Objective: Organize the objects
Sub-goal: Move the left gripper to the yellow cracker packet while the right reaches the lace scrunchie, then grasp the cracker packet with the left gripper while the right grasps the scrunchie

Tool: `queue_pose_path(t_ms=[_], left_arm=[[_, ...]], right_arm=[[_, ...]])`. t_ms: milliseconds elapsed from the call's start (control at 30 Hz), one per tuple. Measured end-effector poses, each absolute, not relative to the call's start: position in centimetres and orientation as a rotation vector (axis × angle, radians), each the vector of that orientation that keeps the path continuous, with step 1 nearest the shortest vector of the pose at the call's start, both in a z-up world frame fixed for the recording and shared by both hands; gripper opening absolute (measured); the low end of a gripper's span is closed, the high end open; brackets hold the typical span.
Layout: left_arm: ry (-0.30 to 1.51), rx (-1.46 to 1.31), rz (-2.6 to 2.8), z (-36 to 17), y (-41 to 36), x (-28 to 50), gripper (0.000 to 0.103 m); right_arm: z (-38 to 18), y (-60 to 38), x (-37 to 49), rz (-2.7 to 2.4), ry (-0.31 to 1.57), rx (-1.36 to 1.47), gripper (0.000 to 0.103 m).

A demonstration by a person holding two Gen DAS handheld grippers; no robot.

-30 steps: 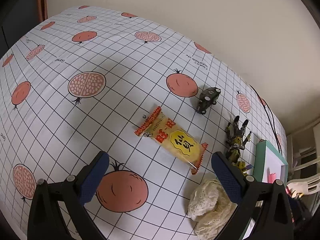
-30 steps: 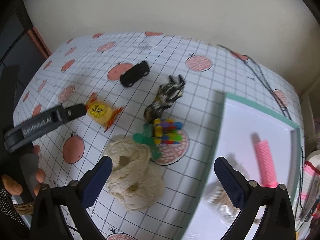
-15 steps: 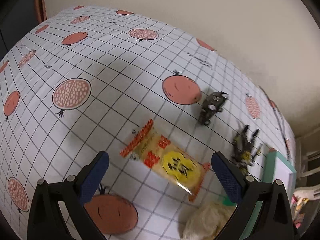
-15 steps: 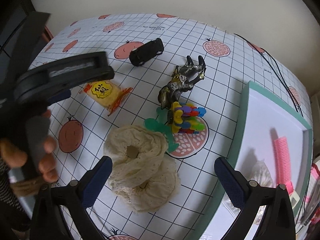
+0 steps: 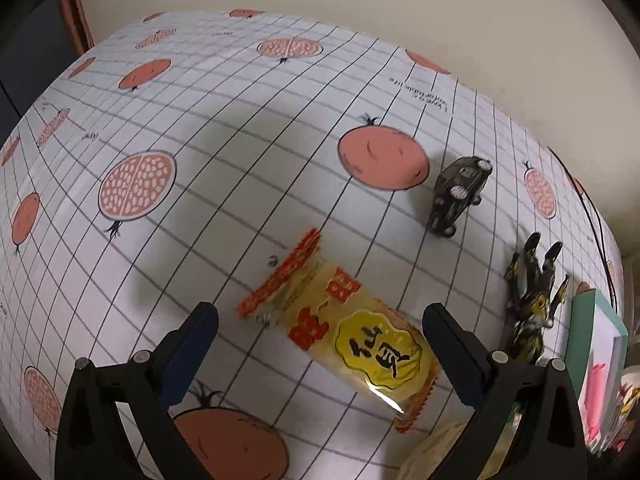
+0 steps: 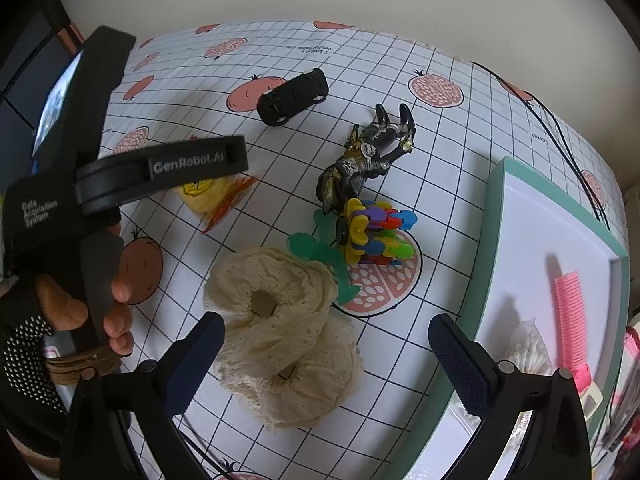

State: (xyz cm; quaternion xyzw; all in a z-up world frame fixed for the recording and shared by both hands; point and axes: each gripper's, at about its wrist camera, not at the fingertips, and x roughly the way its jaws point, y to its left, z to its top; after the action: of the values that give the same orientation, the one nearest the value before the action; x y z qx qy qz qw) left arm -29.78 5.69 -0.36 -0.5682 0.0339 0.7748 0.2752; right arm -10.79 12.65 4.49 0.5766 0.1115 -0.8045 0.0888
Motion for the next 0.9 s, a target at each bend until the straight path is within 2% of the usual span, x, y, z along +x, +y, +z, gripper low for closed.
queue_pose_path(t_ms=[467,567,767,900], left_arm=[[0.175,-1.556,2.030,-0.9,2.3,-29.9,0.102],[0.189,-1.533,2.020,-0.8,2.4,-29.7,0.099],[0.286,-1.483,2.007,-0.4,2.8,-28.8,0.080],[0.327,-1.463,1.999,-0.1,2.8,-28.2,0.061]], right_arm=[[4.3,12.2,-10.0,-2.350,0.325,1.726,0.103],[3.5,11.9,-9.7,-2.327,0.343,1.747,0.103],[2.2,11.9,-9.6,-2.292,0.352,1.799,0.103],[1.7,11.8,-9.5,-2.281,0.358,1.813,0.103]])
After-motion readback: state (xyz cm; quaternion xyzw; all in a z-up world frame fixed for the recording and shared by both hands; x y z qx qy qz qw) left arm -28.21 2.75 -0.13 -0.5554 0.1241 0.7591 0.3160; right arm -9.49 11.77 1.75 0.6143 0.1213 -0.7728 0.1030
